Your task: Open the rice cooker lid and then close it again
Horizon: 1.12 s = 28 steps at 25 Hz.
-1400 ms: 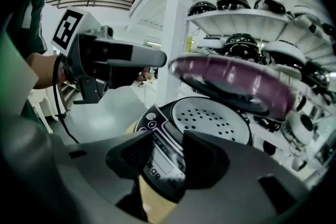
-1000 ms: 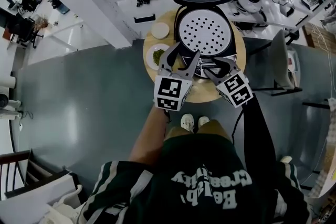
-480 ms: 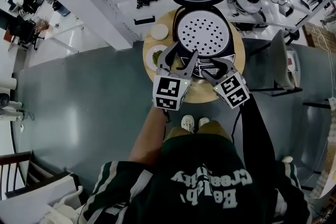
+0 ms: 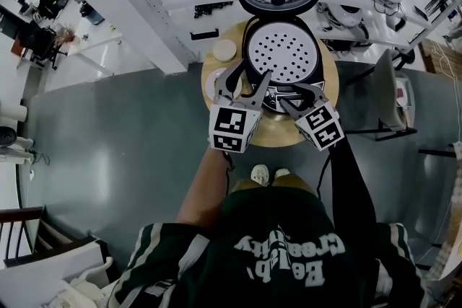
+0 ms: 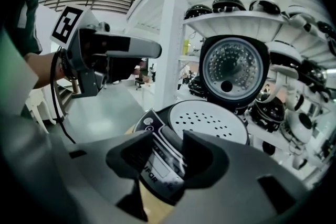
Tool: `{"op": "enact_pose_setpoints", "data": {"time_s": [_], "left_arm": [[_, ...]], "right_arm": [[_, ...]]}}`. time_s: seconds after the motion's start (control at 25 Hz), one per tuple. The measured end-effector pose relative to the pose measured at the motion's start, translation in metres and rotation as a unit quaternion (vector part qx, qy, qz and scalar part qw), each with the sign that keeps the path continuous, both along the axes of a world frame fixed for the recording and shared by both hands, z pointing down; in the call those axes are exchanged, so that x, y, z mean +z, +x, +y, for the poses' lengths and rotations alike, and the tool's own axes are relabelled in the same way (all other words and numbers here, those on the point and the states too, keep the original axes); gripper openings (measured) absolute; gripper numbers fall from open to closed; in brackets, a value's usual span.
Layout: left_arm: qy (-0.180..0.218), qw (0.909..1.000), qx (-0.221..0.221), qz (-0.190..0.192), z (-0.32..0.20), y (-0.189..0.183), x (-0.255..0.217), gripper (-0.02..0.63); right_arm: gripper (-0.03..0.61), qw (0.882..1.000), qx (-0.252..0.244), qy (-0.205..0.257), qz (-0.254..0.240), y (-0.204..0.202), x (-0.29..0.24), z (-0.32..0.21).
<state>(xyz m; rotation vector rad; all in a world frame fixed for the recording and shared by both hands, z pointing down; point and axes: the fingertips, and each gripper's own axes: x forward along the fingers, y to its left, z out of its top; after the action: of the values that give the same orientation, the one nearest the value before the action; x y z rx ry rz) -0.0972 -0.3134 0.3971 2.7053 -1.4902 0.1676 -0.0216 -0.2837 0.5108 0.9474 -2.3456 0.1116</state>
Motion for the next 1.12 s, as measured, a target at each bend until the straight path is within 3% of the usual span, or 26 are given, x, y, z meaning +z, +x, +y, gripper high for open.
{"op": "enact_pose_setpoints", "data": {"time_s": [0.28, 0.4, 0.76, 1.12], "left_arm": [[0.013, 0.9998, 0.011, -0.011, -0.007, -0.004, -0.015, 0.242], [0.013, 0.9996, 0.020, -0.014, -0.013, -0.001, -0.021, 0.247], [0.023, 0.9991, 0.030, -0.018, -0.059, 0.016, -0.062, 0.259], [0.035, 0.9982, 0.022, -0.043, -0.122, 0.018, -0.097, 0.281]], "right_arm": [[0.202, 0.997, 0.044, 0.029, -0.050, 0.017, -0.041, -0.022], [0.198, 0.996, 0.049, 0.057, -0.047, 0.027, -0.064, -0.034], [0.187, 0.991, 0.038, 0.117, -0.048, 0.055, -0.138, -0.091], [0.248, 0.985, 0.018, 0.165, -0.037, 0.077, -0.192, -0.162]]}}
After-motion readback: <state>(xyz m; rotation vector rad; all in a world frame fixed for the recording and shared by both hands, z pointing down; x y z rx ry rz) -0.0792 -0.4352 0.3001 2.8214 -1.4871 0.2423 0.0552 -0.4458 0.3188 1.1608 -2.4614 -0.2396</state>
